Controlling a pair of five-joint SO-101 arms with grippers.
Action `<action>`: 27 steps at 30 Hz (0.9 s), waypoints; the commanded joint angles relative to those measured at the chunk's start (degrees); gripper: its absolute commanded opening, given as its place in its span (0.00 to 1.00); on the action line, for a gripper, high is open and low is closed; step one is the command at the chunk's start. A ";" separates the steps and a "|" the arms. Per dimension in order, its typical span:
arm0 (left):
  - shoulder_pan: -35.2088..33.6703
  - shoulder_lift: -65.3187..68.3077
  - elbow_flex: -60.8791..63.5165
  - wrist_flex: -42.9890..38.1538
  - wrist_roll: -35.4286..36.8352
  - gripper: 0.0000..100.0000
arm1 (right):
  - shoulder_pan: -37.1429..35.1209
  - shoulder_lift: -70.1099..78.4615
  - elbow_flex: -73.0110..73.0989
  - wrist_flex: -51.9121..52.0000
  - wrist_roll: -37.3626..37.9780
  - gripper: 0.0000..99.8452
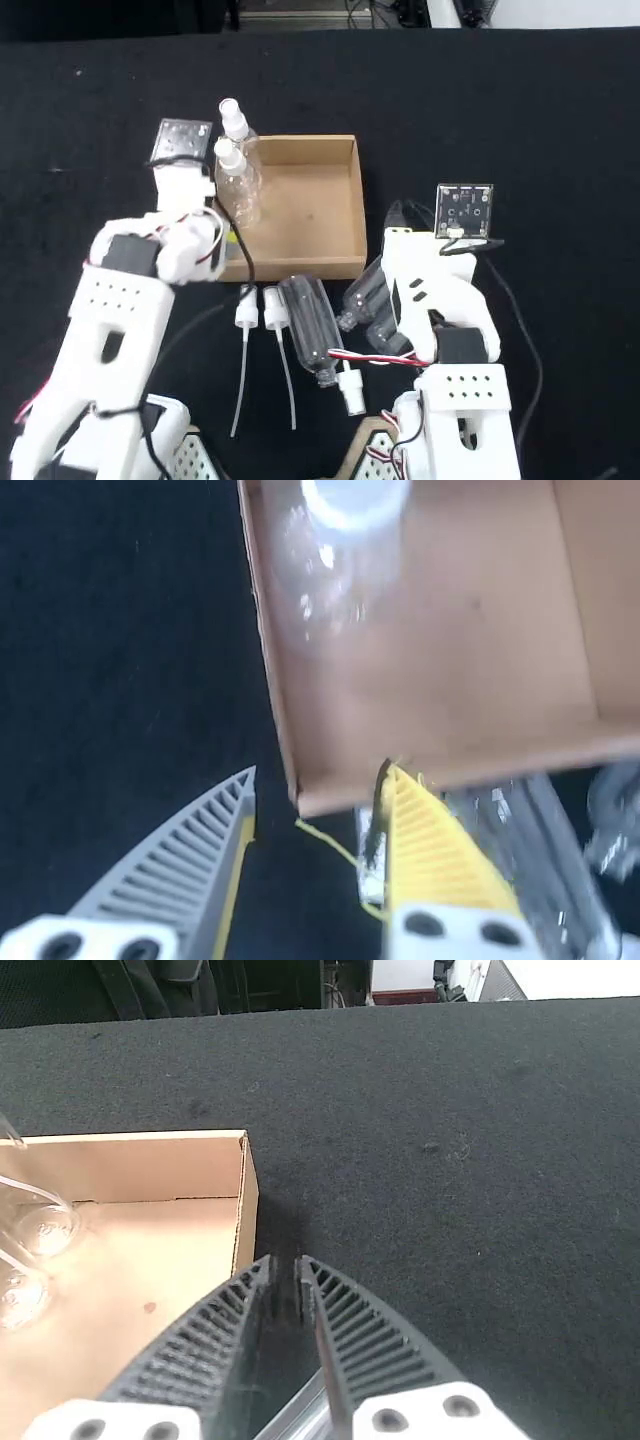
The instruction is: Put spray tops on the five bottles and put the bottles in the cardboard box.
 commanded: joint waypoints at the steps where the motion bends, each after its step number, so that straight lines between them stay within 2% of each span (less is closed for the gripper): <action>1: 0.13 -8.00 -3.65 6.86 -5.98 0.18 | 1.14 -1.54 -0.57 -1.67 0.18 0.03; 4: 3.91 -9.76 -3.65 11.52 -13.01 0.18 | 2.02 -1.63 -0.84 -1.67 0.44 0.03; 8: 14.11 -9.76 -3.65 19.25 -25.41 0.18 | 6.24 -1.63 -2.24 -1.41 0.18 0.03; 11: 21.58 -9.58 -3.56 20.92 -28.75 0.18 | 10.37 -1.63 -4.44 -1.14 0.09 0.03; 16: 27.56 -1.41 -4.09 19.16 -29.80 0.18 | 19.96 -1.63 -9.89 4.48 0.62 0.03; 18: 28.18 4.92 -5.14 17.14 -29.45 0.22 | 24.26 -1.63 -11.47 8.88 0.62 0.03; 22: 28.53 14.95 -12.00 14.77 -24.09 0.27 | 31.47 -1.63 -12.00 14.59 0.62 0.03; 27: 30.90 16.62 -18.95 15.91 -21.80 0.26 | 36.66 -1.63 -7.08 15.03 0.62 0.03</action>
